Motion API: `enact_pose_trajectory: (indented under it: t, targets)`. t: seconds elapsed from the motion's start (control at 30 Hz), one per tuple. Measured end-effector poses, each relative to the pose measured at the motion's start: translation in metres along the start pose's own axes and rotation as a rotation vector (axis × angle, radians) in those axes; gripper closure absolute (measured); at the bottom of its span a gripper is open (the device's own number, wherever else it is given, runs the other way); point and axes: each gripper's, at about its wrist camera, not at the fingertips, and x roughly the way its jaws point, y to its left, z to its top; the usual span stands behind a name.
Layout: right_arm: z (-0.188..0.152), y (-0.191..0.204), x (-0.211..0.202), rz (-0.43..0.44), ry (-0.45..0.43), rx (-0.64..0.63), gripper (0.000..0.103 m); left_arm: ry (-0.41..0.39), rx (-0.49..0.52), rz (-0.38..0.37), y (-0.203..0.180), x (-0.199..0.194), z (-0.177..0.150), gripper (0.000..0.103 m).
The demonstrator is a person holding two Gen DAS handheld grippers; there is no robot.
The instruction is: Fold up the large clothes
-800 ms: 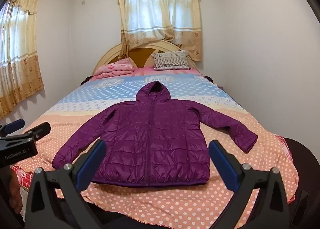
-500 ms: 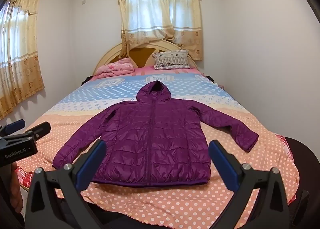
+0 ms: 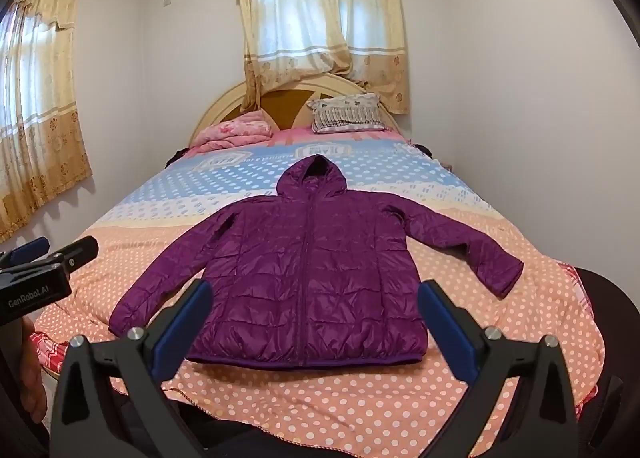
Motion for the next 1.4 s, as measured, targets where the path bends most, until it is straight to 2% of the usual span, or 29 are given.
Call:
enact_pose_trajectory:
  t: [1.4]
  targets:
    - [-0.01,0.002,0.005,0.005,0.014,0.006,0.0,-0.007,-0.021,0.013,0.008,0.005,0.001,0.001]
